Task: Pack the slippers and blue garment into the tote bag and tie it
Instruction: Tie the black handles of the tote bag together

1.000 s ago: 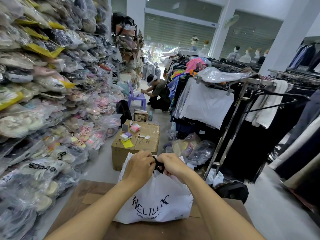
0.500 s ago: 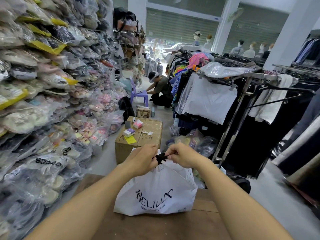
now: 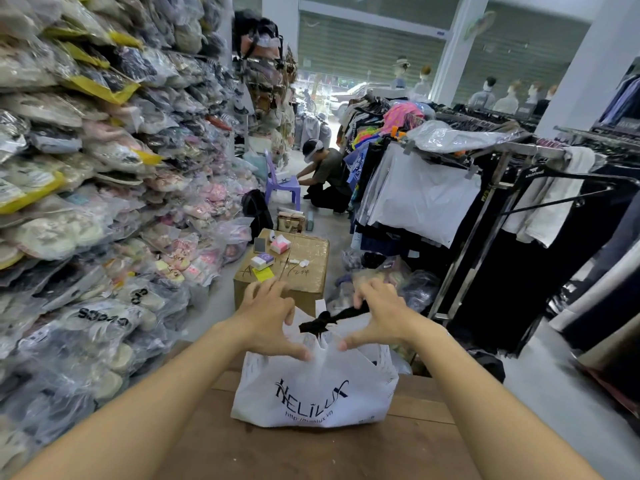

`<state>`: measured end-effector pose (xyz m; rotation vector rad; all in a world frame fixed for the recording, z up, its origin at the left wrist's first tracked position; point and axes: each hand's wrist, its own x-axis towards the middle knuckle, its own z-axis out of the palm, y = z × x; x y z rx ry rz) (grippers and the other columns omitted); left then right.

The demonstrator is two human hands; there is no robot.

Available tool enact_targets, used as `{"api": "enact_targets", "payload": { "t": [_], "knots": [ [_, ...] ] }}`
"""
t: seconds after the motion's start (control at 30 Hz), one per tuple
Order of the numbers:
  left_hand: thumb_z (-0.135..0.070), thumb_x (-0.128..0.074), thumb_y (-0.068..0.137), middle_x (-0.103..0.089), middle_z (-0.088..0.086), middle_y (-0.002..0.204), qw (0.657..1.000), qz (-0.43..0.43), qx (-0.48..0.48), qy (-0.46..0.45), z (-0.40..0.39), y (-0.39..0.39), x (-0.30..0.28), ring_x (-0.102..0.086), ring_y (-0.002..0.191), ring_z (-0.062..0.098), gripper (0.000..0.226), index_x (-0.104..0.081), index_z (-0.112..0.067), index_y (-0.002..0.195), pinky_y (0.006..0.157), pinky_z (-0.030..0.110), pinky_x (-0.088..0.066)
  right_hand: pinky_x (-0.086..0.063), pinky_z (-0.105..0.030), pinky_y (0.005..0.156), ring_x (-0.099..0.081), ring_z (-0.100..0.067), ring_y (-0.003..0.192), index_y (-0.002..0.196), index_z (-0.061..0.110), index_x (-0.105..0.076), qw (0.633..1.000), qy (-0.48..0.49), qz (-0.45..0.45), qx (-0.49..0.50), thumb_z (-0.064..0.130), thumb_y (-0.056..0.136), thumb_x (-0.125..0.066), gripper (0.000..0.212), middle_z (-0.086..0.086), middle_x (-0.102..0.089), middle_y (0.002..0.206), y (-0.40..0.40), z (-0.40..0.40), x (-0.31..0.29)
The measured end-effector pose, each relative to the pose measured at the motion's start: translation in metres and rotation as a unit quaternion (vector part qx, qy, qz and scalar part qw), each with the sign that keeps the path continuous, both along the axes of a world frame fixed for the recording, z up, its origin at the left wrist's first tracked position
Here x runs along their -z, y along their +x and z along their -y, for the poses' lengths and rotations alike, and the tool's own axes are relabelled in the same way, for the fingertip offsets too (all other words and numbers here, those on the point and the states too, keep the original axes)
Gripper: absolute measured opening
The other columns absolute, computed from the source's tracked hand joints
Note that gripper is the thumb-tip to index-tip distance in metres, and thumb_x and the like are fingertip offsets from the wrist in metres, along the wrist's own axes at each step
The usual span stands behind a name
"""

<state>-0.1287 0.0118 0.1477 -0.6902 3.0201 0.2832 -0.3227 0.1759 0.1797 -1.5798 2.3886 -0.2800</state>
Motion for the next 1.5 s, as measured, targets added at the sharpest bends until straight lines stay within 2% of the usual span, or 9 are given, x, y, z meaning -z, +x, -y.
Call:
{"api": "enact_targets", "payload": {
  "t": [0.1,0.2,0.33,0.47,0.6,0.7,0.8,0.93,1.5],
  "knots": [
    [-0.072,-0.073,0.051,-0.002,0.004,0.155,0.996,0.079,-0.046,0.003,-0.007,0.002,-0.004,-0.003,0.142,0.032,0.078,-0.048,-0.023,0.107,0.113,0.052,-0.023,-0.043,-0.036,0.09,-0.035,-0.022,0.111,0.109,0.019,-0.038,0.997,0.065,0.033,0.008,0.064,0.052,-0.088,0.088,0.004,-0.027,0.123,-0.005,-0.011,0.009],
    [-0.045,-0.076,0.067,-0.009,0.011,0.147,0.987,0.042,-0.147,0.046,-0.015,-0.004,-0.006,-0.04,0.122,0.036,0.072,-0.043,-0.02,0.126,0.091,0.041,-0.048,-0.047,-0.044,0.096,-0.042,-0.029,0.115,0.116,0.023,-0.036,0.997,0.063,0.01,0.053,0.063,0.062,-0.079,0.08,-0.001,-0.024,0.128,-0.005,-0.016,0.015],
    [-0.037,-0.061,0.083,-0.028,0.018,0.143,0.971,0.033,-0.196,0.135,-0.017,-0.007,0.004,-0.056,0.111,0.035,0.075,-0.025,-0.023,0.147,0.078,0.034,-0.052,-0.047,-0.037,0.08,-0.051,-0.03,0.104,0.138,0.026,-0.03,0.994,0.032,0.04,0.099,0.043,0.079,-0.07,0.073,-0.007,-0.03,0.131,0.001,-0.02,0.019],
    [-0.017,-0.066,0.079,-0.033,0.012,0.142,0.968,0.015,-0.156,0.194,-0.014,-0.007,0.013,-0.048,0.122,0.032,0.092,-0.01,-0.02,0.153,0.081,0.031,-0.05,-0.057,-0.033,0.071,-0.058,-0.019,0.082,0.155,0.041,0.0,0.992,0.044,0.096,0.072,0.011,0.078,-0.076,0.113,-0.004,-0.026,0.143,0.002,-0.029,0.035],
    [0.005,-0.065,0.075,-0.016,0.007,0.147,0.97,-0.027,-0.115,0.212,-0.01,-0.002,0.013,-0.051,0.106,0.026,0.074,-0.036,-0.024,0.138,0.059,0.02,-0.046,-0.049,-0.02,0.057,-0.053,-0.011,0.075,0.153,0.045,0.02,0.986,0.016,0.144,0.085,0.0,0.081,-0.074,0.127,0.004,-0.001,0.166,-0.006,-0.034,0.049],
    [0.008,-0.067,0.072,-0.007,-0.001,0.156,0.969,-0.055,-0.085,0.225,-0.001,0.003,0.011,-0.049,0.122,0.033,0.055,-0.054,-0.022,0.116,0.057,0.014,-0.041,-0.042,-0.012,0.046,-0.051,-0.002,0.053,0.157,0.038,0.012,0.978,0.006,0.19,0.081,-0.001,0.087,-0.069,0.114,-0.006,-0.015,0.167,-0.011,-0.038,0.049],
    [0.009,-0.064,0.072,-0.041,-0.005,0.133,0.971,-0.077,-0.051,0.22,0.006,0.006,0.012,-0.054,0.1,0.019,0.045,-0.06,-0.027,0.1,0.063,0.012,-0.042,-0.047,-0.017,0.053,-0.052,-0.006,0.058,0.157,0.032,-0.016,0.975,-0.014,0.2,0.093,0.003,0.091,-0.065,0.087,-0.006,-0.038,0.151,-0.014,-0.041,0.048],
    [0.0,-0.068,0.081,-0.062,-0.002,0.103,0.968,-0.133,-0.093,0.191,0.018,0.009,0.01,-0.059,0.1,0.019,0.026,-0.065,-0.025,0.086,0.079,0.03,-0.049,-0.054,-0.034,0.076,-0.06,-0.018,0.084,0.088,0.025,-0.062,0.984,-0.074,0.108,0.117,0.021,0.094,-0.067,0.01,0.004,-0.064,0.093,-0.02,-0.04,0.049],
    [-0.017,-0.069,0.079,-0.05,-0.002,0.094,0.966,-0.139,-0.111,0.188,0.024,0.004,0.014,-0.049,0.08,0.016,0.032,-0.041,-0.029,0.089,0.064,0.033,-0.041,-0.055,-0.034,0.079,-0.062,-0.018,0.1,0.091,0.037,-0.06,0.97,-0.072,0.174,0.154,0.024,0.086,-0.067,0.015,0.006,-0.066,0.107,-0.027,-0.034,0.061]
  ]
}}
